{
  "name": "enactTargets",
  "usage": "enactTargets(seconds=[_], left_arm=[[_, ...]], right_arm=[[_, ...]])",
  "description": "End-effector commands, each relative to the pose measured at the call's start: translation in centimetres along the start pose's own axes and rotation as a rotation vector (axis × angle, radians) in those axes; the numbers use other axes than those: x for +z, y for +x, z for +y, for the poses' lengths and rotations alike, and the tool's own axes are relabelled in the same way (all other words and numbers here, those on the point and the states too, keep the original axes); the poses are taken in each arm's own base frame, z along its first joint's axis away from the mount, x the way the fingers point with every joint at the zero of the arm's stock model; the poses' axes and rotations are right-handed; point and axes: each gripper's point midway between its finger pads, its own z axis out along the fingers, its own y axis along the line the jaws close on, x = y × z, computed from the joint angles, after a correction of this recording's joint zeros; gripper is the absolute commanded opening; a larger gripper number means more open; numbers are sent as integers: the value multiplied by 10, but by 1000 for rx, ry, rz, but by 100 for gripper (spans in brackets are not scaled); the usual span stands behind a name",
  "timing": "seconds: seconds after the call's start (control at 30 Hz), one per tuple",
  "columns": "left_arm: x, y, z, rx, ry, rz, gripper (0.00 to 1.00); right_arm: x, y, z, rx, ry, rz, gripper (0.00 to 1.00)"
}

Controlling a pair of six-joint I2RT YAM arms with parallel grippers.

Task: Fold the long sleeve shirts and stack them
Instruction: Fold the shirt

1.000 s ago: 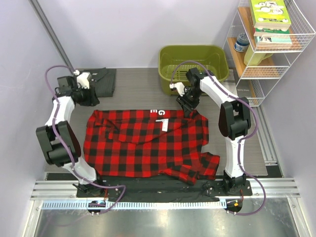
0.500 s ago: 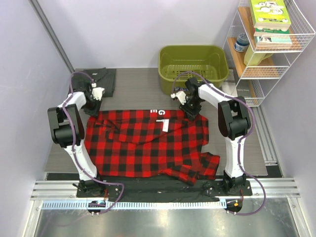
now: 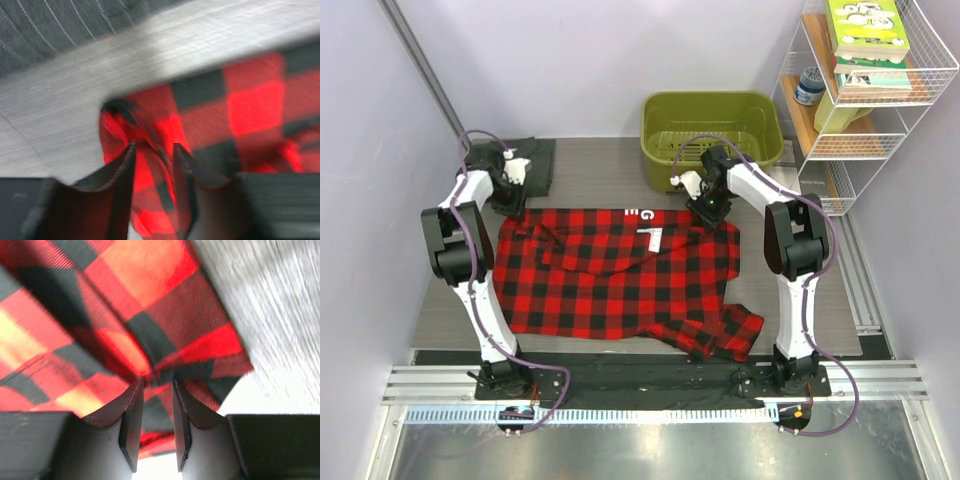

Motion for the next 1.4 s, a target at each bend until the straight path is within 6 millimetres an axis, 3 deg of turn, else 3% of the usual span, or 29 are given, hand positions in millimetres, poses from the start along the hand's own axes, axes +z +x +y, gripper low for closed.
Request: enactTargets(seconds=[0.0, 0.1, 0.17, 0.23, 0.37, 0.43, 0.53, 0.7, 0.73, 0.83, 0.87, 0.9, 0.93, 0.97, 1.0, 1.03, 1.07, 1.1, 1.13, 1.17, 1.23, 1.27, 1.37], left_arm=[[-77, -33, -50, 20, 196, -205, 40], [-98, -24, -87, 78, 292, -193, 46], [-100, -11, -107, 157, 334, -165, 48], [-96, 14, -121, 196, 359, -104, 48], [-78, 45, -135, 211, 374, -10, 47], [-64, 60, -134, 199, 353, 48, 46], [-40, 68, -123, 181, 309, 90, 41], [-7, 49, -99, 127, 235, 99, 38], [-7, 35, -93, 118, 221, 75, 37], [-12, 21, -103, 111, 284, 44, 41], [-25, 12, -109, 118, 309, 6, 43], [-40, 13, -124, 111, 385, -3, 47], [-51, 11, -134, 130, 424, -25, 49], [-74, 9, -145, 158, 451, -67, 52], [-90, 12, -161, 170, 521, -97, 56], [-100, 13, -172, 201, 543, -122, 59], [-110, 18, -181, 255, 557, -155, 60], [-125, 30, -192, 288, 568, -186, 62], [-131, 34, -201, 320, 582, -211, 63], [-135, 40, -206, 342, 581, -219, 64], [-142, 56, -214, 353, 590, -228, 65], [-143, 59, -215, 356, 592, -225, 65], [-143, 72, -218, 337, 610, -191, 66]], right_arm=[[-69, -25, 14, -8, -1, -133, 35], [-73, -21, 33, 6, -69, -132, 35], [-67, -14, 46, 2, -106, -108, 35], [-50, 0, 56, 8, -137, -57, 34], [-19, 18, 43, 28, -94, 16, 34], [-9, 21, 31, 46, -67, 21, 33], [7, 27, 11, 52, -37, 48, 33], [16, 8, -20, 66, 16, 26, 33], [13, 3, -22, 64, 18, 14, 33], [-23, -2, -16, 37, -3, -25, 36], [-31, 12, -3, 44, -47, 1, 38], [-65, 7, 7, 7, -52, -68, 45], [-80, 15, 15, -2, -69, -79, 48], [-87, 37, 34, 3, -112, -45, 51], [-98, 46, 46, -44, -130, -45, 53], [-126, 49, 63, -85, -130, -105, 54], [-126, 79, 91, -91, -211, -51, 54], [-132, 90, 106, -130, -239, -61, 55], [-156, 96, 121, -247, -207, -141, 54], [-148, 125, 143, -295, -266, -109, 54], [-151, 148, 160, -511, -251, -140, 55], [-149, 171, 176, -586, -245, -135, 57], [-134, 202, 191, -785, -260, -99, 59]])
